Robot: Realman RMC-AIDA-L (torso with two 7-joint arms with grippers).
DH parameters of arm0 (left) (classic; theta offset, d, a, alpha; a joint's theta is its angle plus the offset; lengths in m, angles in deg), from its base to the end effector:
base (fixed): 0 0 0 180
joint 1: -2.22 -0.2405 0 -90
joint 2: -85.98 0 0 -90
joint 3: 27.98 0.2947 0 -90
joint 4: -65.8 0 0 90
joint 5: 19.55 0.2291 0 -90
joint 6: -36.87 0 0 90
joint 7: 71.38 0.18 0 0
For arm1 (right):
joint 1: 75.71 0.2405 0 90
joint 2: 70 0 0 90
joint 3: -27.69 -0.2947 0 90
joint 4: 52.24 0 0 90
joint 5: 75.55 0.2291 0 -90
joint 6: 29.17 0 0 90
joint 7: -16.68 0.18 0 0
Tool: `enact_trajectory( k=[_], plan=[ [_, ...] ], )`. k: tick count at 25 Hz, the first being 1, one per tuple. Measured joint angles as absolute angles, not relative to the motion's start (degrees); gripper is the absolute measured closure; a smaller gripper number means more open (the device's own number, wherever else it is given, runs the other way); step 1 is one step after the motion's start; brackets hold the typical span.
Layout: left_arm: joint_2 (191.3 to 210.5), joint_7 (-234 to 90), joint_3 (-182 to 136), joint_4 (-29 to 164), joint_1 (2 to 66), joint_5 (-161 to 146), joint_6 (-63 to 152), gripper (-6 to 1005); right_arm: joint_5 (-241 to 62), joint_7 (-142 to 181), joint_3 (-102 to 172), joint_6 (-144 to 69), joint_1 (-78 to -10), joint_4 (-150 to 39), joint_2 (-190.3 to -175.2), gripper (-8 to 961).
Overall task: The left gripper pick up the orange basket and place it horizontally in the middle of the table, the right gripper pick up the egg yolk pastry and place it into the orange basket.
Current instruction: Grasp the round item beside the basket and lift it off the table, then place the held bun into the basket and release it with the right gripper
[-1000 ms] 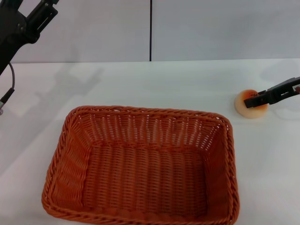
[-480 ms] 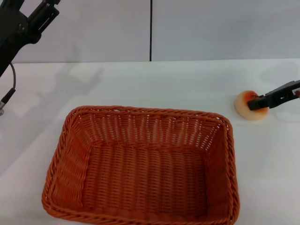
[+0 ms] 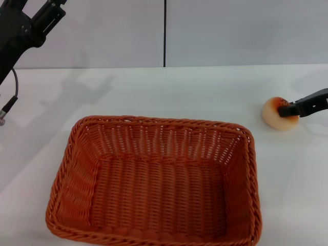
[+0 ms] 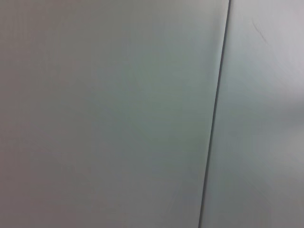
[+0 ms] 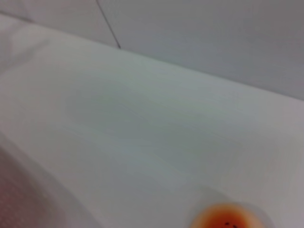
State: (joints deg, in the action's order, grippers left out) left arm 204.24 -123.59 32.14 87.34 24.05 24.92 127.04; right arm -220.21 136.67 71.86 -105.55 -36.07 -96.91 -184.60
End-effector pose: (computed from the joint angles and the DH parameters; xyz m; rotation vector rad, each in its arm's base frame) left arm -0.2838 0.3713 0.0156 -1.8714 -0.4184 -1.4103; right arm 0.3237 0.4433 -0.0101 -2.4745 1.1647 -0.0663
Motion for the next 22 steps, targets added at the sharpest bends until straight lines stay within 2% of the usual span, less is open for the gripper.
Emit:
enact_trajectory(
  k=[10,14,22],
  plan=[
    [204.29,-123.57,32.1,87.34,23.63,24.92,127.94,135,-208.46,136.3,71.82,-111.28,-41.56,-105.34,-184.74,840],
    [204.31,-123.53,32.21,87.34,23.71,24.92,128.09,135,-199.89,133.42,71.93,-116.24,-44.96,-113.09,-186.09,879],
    [204.29,-123.47,32.22,86.61,23.54,24.92,128.34,135,-181.56,124.04,73.33,-128.67,-46.74,-116.83,-186.82,899]
  ],
)
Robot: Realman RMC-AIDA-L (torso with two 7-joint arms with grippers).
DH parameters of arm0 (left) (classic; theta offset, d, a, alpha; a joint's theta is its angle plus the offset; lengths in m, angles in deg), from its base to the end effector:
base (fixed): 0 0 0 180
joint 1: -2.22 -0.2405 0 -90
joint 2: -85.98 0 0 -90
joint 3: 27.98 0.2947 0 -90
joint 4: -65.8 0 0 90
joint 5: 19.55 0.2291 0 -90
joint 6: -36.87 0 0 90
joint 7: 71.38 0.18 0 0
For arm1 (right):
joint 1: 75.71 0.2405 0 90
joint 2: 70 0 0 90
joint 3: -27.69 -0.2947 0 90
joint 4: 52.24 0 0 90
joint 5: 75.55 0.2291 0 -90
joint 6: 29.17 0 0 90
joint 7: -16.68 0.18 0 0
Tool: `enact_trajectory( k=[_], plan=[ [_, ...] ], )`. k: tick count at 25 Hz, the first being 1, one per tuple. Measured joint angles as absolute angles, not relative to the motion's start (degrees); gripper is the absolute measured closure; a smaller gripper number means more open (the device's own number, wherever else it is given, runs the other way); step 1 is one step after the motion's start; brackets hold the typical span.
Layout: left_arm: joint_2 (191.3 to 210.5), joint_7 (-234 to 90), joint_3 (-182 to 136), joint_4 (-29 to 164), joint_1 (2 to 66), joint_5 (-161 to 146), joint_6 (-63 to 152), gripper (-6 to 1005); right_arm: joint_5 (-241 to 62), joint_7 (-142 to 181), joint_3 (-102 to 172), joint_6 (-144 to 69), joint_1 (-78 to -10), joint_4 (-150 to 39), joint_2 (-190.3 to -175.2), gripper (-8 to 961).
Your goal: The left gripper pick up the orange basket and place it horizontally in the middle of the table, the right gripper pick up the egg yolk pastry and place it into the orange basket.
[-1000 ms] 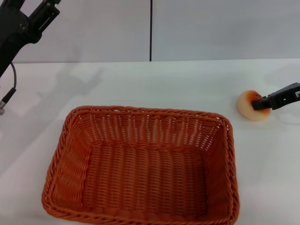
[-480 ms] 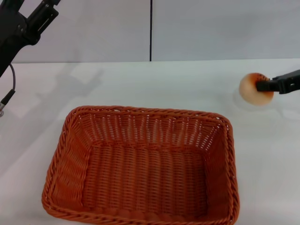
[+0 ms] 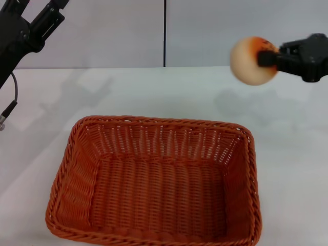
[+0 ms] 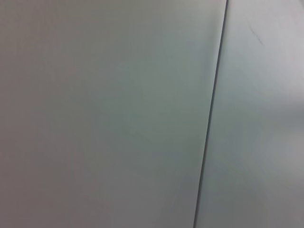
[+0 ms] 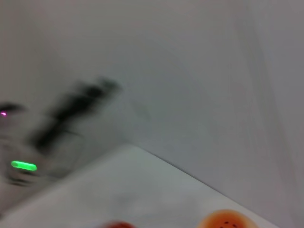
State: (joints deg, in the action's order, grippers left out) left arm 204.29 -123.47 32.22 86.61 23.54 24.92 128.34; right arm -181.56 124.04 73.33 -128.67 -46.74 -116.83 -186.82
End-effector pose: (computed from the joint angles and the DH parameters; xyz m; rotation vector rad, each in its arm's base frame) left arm -0.2861 0.3650 0.0140 -1.8708 -0.4228 -1.4221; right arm 0.2143 0.3850 0.0394 -2.7677 0.6360 0.7518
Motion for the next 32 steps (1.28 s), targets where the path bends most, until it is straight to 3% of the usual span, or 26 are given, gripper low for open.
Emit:
enact_trajectory(
  k=[11,17,22,25,30,32],
  plan=[
    [204.28,-123.33,32.22,85.91,23.57,24.92,128.46,135,-176.42,115.16,87.56,-132.86,-38.78,-102.56,-186.81,904],
    [204.28,-123.33,32.22,85.92,23.64,24.92,128.46,135,-180.33,115.61,90.61,-127.29,-35.46,-97.36,-187.99,908],
    [204.28,-123.32,32.22,85.93,23.61,24.98,128.74,135,-180.43,115.63,91.77,-126.27,-35.59,-97.05,-188.1,774],
    [204.28,-123.32,32.22,85.93,23.57,24.96,129.01,135,-180.43,115.56,91.57,-126.45,-35.95,-97.2,-188.12,541],
    [204.28,-123.32,32.16,85.93,23.5,24.91,129.28,135,-179.99,114.88,90.32,-126.54,-38.55,-100.67,-188.24,326],
    [204.27,-123.32,32.03,85.93,23.47,24.91,129.35,135,-179.68,112.51,86.69,-126.26,-41.77,-104.36,-188.69,326]
  ],
)
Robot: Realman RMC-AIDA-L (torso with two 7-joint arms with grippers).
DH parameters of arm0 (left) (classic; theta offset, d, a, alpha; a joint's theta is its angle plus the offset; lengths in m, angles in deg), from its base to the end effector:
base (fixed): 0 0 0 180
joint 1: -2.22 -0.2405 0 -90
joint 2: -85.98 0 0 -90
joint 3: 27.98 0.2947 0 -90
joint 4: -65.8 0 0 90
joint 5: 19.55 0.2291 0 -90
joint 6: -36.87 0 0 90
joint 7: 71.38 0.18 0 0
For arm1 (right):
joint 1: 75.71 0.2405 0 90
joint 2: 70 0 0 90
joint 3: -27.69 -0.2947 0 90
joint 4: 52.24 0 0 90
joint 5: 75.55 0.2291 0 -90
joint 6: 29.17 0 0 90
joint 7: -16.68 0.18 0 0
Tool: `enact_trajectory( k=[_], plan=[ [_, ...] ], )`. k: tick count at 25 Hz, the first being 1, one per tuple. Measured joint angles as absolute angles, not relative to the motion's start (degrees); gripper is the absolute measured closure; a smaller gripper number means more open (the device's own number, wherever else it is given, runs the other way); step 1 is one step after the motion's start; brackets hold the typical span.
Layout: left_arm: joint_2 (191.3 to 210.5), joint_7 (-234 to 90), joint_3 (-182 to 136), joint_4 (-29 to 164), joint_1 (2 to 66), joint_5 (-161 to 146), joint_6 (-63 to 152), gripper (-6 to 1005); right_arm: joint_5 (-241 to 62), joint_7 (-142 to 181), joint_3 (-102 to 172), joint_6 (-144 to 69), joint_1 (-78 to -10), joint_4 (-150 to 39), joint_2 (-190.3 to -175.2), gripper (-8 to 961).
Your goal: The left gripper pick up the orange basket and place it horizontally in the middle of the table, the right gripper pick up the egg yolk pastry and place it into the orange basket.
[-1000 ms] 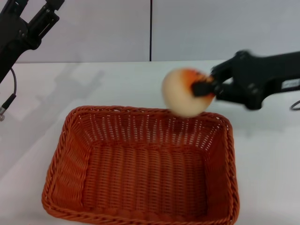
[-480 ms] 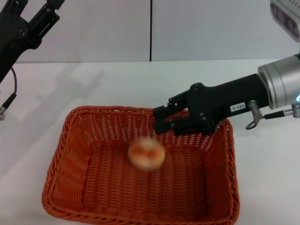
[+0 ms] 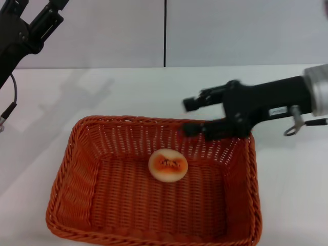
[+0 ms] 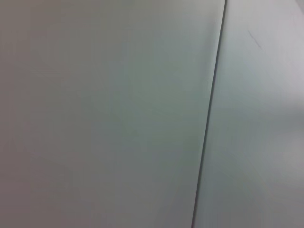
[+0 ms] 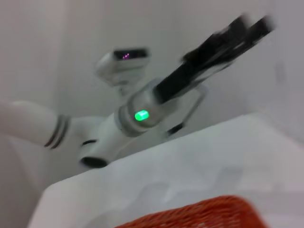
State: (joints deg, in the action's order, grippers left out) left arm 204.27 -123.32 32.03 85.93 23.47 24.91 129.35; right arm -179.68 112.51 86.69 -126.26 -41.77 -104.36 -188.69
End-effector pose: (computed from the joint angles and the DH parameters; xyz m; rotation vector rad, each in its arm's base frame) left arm -0.2868 0.3619 0.0138 -1.8678 -0.4216 -1.4330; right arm 0.1857 0.3736 -0.0471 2.9940 -0.4385 -0.7277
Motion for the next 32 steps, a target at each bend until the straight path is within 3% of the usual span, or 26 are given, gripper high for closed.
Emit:
enact_trajectory(
  k=[16,32],
  plan=[
    [204.1,-122.5,30.24,85.93,22.79,24.92,129.44,135,-152.05,74.96,58.44,-124.3,-60.7,-92.57,-188.98,329],
    [204.52,-111.69,13.56,77.02,21.5,24.71,129.49,135,-144.93,40.13,17.19,-123.12,-62.11,-61.83,-188.98,331]
  ],
)
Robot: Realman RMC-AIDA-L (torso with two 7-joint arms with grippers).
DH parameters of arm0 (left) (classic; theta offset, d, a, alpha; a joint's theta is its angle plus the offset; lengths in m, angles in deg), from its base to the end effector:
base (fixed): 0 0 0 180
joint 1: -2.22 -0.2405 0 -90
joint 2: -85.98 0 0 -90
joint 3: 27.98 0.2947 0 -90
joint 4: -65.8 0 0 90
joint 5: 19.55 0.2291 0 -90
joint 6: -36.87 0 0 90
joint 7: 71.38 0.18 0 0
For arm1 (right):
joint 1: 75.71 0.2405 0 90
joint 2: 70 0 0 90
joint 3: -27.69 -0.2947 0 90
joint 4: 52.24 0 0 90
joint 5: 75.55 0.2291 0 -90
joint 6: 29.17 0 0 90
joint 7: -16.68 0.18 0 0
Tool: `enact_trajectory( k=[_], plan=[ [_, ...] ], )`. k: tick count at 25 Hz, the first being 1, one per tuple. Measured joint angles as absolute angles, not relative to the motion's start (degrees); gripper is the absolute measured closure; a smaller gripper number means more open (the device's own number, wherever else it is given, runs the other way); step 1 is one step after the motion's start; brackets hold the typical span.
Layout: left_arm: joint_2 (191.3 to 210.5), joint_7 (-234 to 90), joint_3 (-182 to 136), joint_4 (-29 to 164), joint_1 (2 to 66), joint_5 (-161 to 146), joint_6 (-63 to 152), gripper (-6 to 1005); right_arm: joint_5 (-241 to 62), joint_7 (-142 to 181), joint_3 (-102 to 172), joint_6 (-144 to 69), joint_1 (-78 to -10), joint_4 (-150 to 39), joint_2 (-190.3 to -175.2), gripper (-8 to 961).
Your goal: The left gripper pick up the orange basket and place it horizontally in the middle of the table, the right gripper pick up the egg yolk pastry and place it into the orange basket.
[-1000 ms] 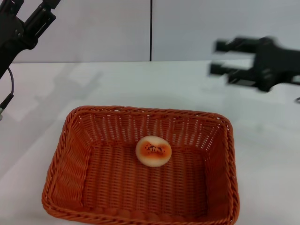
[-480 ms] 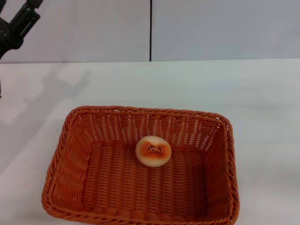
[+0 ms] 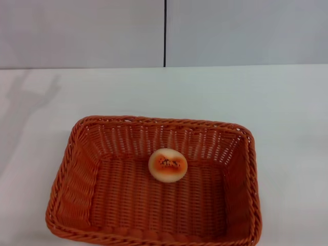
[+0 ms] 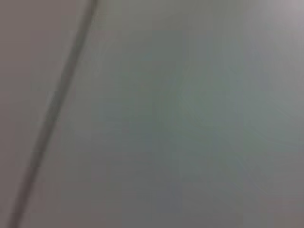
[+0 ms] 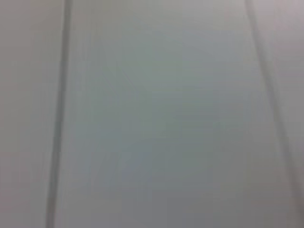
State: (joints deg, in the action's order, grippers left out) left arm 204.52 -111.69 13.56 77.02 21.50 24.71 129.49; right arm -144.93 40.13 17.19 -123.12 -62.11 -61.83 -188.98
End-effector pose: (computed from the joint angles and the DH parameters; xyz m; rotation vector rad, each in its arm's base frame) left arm -0.3548 0.3425 0.0464 -1.4930 -0.4417 -1.2325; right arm 0.4487 0.2601 0.1108 -1.0174 0.3590 0.7677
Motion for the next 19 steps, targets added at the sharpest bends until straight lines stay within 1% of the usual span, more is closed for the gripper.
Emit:
enact_trajectory(
  k=[3,19],
  plan=[
    [204.5,-109.9,10.99,75.01,21.77,24.7,129.59,135,-144.9,36.07,14.47,-122.82,-61.94,-59.12,-189.0,331],
    [204.36,-109.88,11.17,74.78,22.09,25.01,129.4,135,-144.89,35.8,12.74,-122.03,-60.85,-57.26,-189.03,332]
  ],
)
